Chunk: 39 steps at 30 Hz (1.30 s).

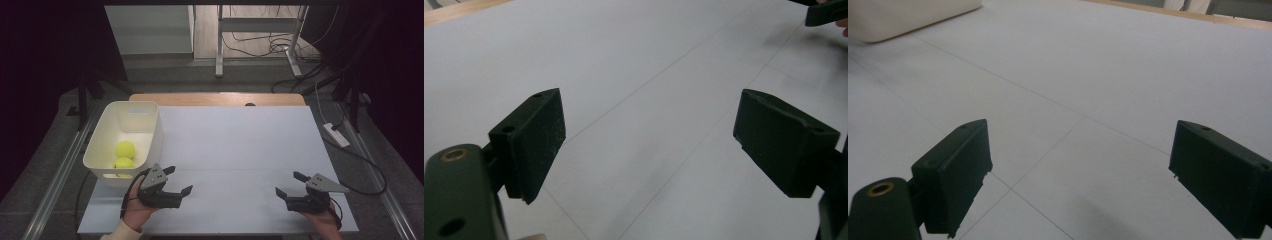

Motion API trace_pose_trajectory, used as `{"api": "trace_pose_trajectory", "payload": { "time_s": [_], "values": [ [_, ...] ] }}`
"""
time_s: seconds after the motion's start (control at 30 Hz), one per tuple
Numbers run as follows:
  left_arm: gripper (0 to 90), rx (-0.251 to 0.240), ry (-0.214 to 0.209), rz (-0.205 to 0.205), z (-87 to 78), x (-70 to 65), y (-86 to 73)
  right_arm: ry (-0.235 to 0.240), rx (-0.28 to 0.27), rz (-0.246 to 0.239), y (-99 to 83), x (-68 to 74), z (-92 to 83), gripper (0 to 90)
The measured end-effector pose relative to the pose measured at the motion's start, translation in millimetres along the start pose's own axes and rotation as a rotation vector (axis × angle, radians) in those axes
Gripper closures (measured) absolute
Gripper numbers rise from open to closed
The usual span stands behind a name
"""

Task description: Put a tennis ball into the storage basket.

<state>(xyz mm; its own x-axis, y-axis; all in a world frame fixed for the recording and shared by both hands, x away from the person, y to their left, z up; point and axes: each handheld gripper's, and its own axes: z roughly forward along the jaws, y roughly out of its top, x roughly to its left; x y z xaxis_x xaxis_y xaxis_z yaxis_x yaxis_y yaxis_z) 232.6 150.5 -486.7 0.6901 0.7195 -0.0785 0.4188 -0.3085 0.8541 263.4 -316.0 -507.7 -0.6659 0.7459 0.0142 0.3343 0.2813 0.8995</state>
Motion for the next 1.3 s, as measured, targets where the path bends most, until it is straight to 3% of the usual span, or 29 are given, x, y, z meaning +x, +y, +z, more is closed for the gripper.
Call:
{"api": "trace_pose_trajectory", "payload": {
  "time_s": [0.4,0.7,1.3],
  "values": [
    [14.6,-0.012,0.016,-0.015,-4.7,14.6,-23.0,0.003,0.0,-0.001,-0.3,1.2,0.3,9.6],
    [14.2,0.001,0.018,-0.003,-6.7,15.3,-30.7,0.004,0.001,-0.005,-1.0,0.9,0.0,9.5],
    [14.1,0.0,0.009,0.007,-4.3,11.3,-29.4,0.01,0.001,-0.002,-1.6,0.8,-0.8,9.6]
  ]
}}
